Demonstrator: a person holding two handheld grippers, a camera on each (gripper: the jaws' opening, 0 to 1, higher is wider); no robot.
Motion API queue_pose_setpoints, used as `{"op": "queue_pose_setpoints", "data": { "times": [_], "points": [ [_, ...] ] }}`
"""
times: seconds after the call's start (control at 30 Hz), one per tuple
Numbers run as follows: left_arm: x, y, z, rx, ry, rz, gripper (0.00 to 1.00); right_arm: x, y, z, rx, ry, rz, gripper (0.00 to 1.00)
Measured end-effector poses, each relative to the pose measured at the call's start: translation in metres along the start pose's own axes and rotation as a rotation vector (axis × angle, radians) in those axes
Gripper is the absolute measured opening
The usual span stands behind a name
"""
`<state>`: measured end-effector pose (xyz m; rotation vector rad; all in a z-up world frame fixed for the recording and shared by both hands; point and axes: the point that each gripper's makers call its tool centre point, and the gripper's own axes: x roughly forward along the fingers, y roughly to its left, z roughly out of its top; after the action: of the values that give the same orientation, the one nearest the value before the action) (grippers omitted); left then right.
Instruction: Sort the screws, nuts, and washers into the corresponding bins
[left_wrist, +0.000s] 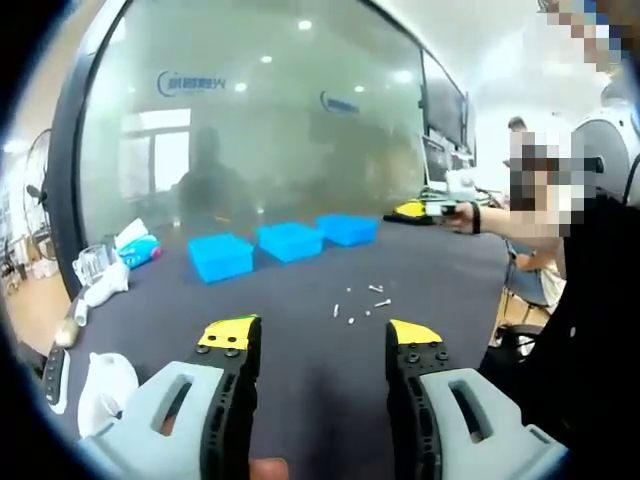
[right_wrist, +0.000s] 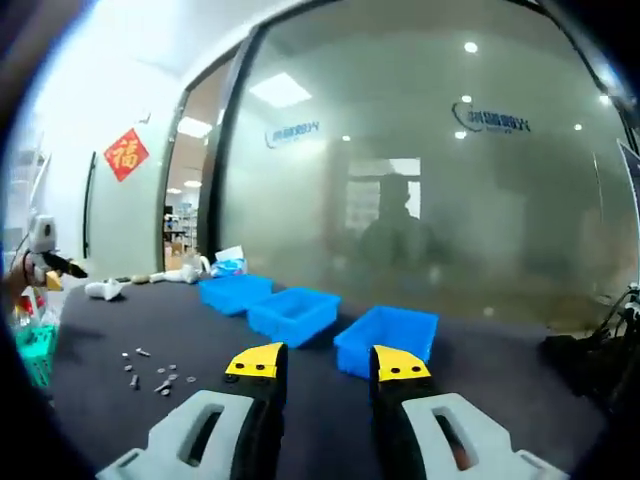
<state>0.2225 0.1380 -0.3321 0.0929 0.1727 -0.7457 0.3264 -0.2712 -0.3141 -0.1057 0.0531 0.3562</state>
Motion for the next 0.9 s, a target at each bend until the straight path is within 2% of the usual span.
{"op": "queue_pose_setpoints", "data": {
  "times": [0.17, 0.33, 0.47, 0.63, 0.9],
  "points": [
    [0.001, -0.004, 0.002, 0.011, 0.005, -0.011, 0.49, -0.027, 0.015, -0.005, -0.016, 0.006, 0.032, 0.30],
    [0.000, -0.006, 0.004, 0.016, 0.005, -0.014, 0.49, -0.053, 0.028, -0.010, 0.008, 0.016, 0.077, 0.30],
    [0.000, -0.008, 0.004, 0.025, 0.005, -0.025, 0.49, -0.066, 0.036, -0.019, -0.045, 0.049, 0.113, 0.30],
    [0.000, -0.011, 0.006, 0.031, 0.005, -0.034, 0.49, -0.075, 0.046, -0.022, -0.063, 0.064, 0.168, 0.30],
    [0.000, -0.013, 0.004, 0.030, 0.010, -0.041, 0.49, -0.083, 0.083, -0.023, -0.131, 0.115, 0.385, 0.30]
  ]
}}
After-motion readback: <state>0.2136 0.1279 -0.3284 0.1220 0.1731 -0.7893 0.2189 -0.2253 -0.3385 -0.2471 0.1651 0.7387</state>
